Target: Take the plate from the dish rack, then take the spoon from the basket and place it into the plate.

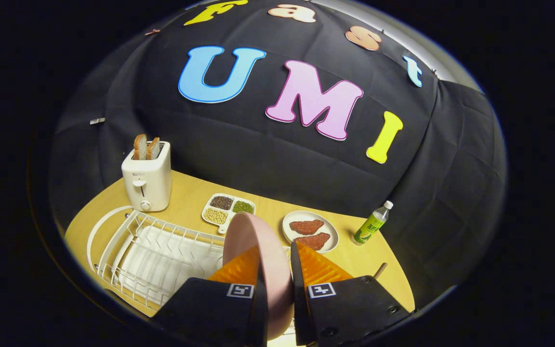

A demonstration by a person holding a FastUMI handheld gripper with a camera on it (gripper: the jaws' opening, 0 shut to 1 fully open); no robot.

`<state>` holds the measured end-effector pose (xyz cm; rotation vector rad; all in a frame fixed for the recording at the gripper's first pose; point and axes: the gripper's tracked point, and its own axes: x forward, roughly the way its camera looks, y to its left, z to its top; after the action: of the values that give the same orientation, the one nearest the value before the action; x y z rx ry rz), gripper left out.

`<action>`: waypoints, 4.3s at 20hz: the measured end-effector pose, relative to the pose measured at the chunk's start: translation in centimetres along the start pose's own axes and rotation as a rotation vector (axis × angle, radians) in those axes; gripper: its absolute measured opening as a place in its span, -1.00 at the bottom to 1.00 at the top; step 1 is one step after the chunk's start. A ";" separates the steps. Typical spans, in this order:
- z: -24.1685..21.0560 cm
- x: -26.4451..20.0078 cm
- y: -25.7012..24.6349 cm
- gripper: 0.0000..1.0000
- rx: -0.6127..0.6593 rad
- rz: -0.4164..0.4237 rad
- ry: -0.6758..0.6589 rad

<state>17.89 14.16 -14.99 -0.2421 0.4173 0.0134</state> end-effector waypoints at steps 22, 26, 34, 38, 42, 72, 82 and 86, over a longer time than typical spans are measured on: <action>-15.3 -14.7 -13.5 -0.48 0.409 0.467 0.308; -19.7 -12.9 -14.7 -0.48 0.454 0.521 0.383; -26.0 -8.5 -13.7 -0.48 0.478 0.646 0.504; -27.1 -7.4 -14.2 -0.47 0.478 0.652 0.499; -27.8 -6.7 -15.8 -0.36 0.438 0.613 0.461; -14.7 10.2 -22.8 0.78 0.335 0.288 0.088; -16.5 12.5 -21.1 -0.30 0.404 0.305 0.221; -16.1 12.2 -20.6 -0.55 0.414 0.318 0.230</action>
<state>23.90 -10.03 -29.39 0.2350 0.6721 0.2104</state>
